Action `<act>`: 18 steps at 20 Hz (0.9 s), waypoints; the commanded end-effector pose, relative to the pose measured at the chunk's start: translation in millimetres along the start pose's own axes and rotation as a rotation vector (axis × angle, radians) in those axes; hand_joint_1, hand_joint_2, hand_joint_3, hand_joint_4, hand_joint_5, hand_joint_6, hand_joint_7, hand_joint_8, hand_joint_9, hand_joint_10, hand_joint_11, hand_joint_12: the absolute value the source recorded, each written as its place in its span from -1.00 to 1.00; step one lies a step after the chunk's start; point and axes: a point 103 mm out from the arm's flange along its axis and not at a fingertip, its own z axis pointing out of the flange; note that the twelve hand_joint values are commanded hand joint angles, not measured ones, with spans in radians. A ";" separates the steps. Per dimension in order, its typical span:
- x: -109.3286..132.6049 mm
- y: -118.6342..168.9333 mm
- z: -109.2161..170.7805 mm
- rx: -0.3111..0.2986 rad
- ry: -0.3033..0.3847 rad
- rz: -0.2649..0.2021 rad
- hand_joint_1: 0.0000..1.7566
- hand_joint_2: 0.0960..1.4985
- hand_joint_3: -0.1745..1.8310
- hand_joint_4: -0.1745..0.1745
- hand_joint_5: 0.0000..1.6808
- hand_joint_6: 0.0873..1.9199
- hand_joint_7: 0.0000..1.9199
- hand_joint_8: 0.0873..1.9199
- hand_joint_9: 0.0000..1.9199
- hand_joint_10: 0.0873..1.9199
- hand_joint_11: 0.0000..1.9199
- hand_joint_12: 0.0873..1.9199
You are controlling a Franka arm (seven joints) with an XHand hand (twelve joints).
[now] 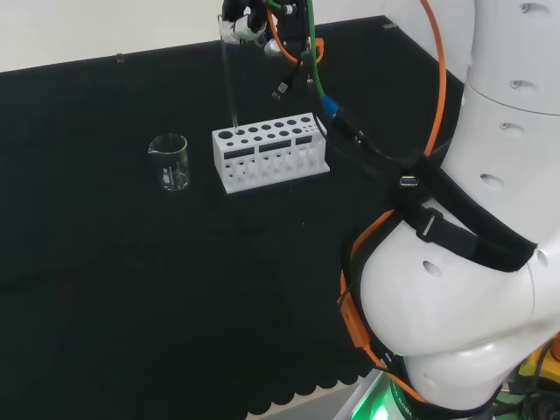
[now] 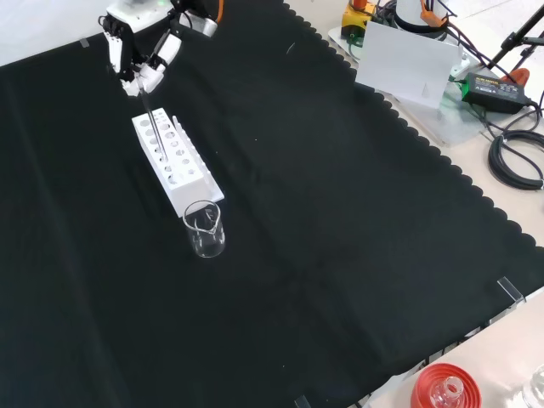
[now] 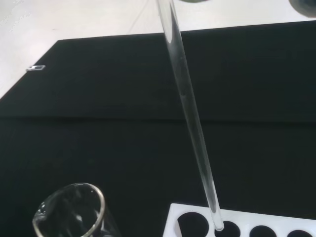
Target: Put the glass rod back on the white test tube rack.
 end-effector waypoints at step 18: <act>9.6 -4.0 4.5 0.022 -0.001 -0.018 0.50 0.39 -1.00 -1.00 0.49 -0.50 0.35 -0.48 0.89 -0.76 0.74 -0.41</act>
